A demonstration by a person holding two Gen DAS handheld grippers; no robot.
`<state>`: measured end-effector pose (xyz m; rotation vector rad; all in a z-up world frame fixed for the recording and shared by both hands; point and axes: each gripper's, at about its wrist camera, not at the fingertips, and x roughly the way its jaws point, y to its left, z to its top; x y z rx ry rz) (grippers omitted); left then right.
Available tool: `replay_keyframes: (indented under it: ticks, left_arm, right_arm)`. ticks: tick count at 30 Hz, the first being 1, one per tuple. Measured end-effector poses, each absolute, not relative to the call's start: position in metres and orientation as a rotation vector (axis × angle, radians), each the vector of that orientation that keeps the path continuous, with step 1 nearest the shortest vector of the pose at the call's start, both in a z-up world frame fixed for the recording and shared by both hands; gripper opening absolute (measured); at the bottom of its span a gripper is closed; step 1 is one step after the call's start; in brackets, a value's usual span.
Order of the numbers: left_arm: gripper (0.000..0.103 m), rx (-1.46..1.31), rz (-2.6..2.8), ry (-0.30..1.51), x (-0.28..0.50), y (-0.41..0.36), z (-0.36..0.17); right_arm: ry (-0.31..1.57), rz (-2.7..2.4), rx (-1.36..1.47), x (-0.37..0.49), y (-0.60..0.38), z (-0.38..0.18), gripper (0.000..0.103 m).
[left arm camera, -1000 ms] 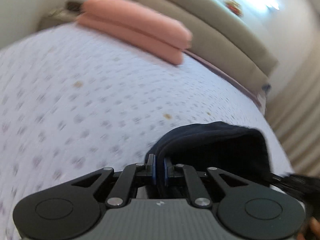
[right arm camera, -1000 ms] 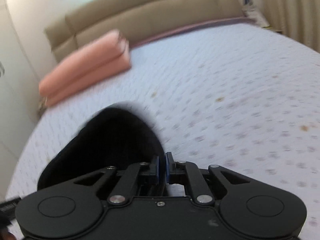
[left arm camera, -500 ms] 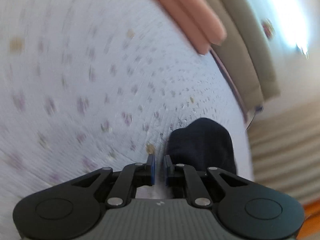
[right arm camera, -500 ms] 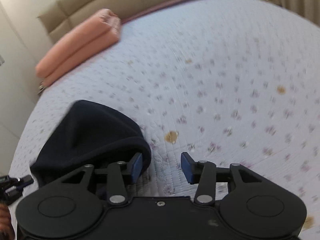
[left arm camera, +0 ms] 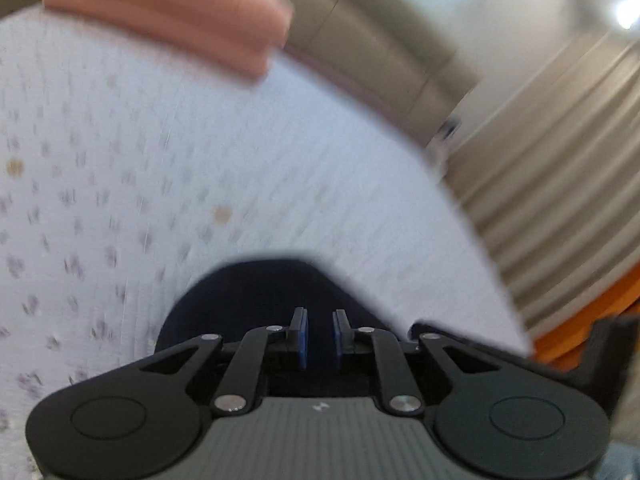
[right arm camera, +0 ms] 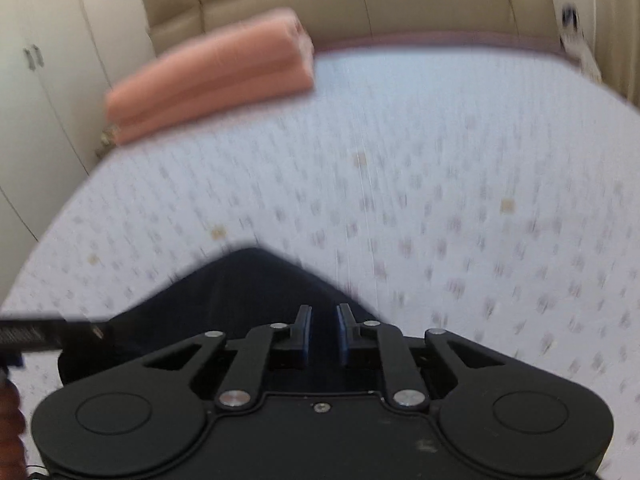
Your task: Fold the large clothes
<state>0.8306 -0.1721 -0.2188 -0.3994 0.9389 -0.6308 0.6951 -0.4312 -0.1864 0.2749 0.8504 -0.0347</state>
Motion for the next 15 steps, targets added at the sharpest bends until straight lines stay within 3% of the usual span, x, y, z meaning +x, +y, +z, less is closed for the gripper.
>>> replay_keyframes:
  ticks: [3, 5, 9, 12, 14, 15]
  left_arm:
    - [0.012, -0.335, -0.582, 1.059, 0.831, -0.169, -0.255]
    - [0.003, -0.365, -0.580, 1.084, 0.817, -0.144, -0.272]
    - [0.003, -0.635, -0.609, 1.096, 0.797, -0.081, -0.295]
    - [0.003, -0.598, -0.609, 1.072, 0.793, -0.065, -0.283]
    - [0.008, -0.546, -0.629, 1.017, 0.793, -0.065, -0.264]
    - [0.012, -0.529, -0.639, 0.984, 0.795, -0.068, -0.252]
  right_arm:
    - [0.970, 0.022, 0.371, 0.692, -0.438, -0.215, 0.017]
    - [0.995, 0.054, 0.430, 0.676, -0.445, -0.227, 0.015]
    - [0.956, 0.145, 0.453, 0.646, -0.461, -0.217, 0.014]
    - [0.925, 0.181, 0.401, 0.638, -0.469, -0.189, 0.034]
    - [0.870, 0.178, 0.362, 0.641, -0.473, -0.173, 0.060]
    - [0.841, 0.169, 0.346, 0.643, -0.476, -0.166, 0.066]
